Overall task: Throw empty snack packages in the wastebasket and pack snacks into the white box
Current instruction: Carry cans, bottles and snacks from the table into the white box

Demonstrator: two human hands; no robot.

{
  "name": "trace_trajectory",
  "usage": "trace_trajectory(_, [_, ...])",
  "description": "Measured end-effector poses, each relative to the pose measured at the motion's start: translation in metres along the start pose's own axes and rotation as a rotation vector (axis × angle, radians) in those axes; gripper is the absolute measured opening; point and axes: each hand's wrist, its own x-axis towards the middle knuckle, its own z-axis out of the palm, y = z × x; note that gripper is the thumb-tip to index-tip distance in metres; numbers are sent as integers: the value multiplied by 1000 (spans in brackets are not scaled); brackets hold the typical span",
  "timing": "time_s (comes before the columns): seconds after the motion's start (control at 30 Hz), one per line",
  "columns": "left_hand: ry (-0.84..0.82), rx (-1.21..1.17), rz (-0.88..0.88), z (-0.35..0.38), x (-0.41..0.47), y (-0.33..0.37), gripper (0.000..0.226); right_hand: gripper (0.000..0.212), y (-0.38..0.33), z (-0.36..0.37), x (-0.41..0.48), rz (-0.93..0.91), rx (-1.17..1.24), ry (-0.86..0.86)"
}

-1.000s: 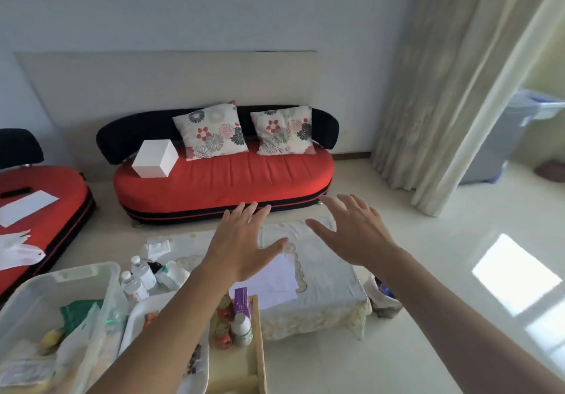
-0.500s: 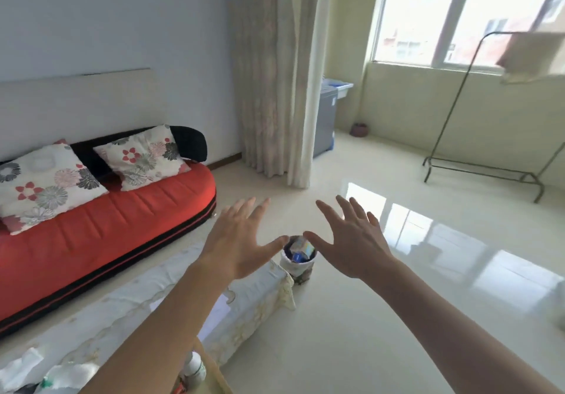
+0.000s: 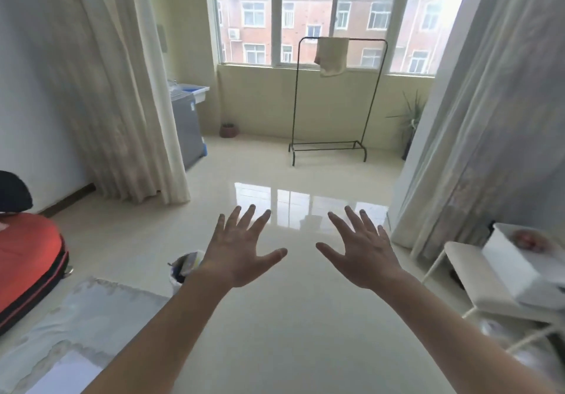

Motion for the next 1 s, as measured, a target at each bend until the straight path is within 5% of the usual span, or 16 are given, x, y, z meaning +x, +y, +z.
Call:
trace_trajectory(0.63, [-21,-54,420,84,166,387,88,79,373,-73,-45,420,-51,72])
trace_trajectory(1.0, [-98,-84,644,131,218,554,89,79,520,-94,-111,672,1,132])
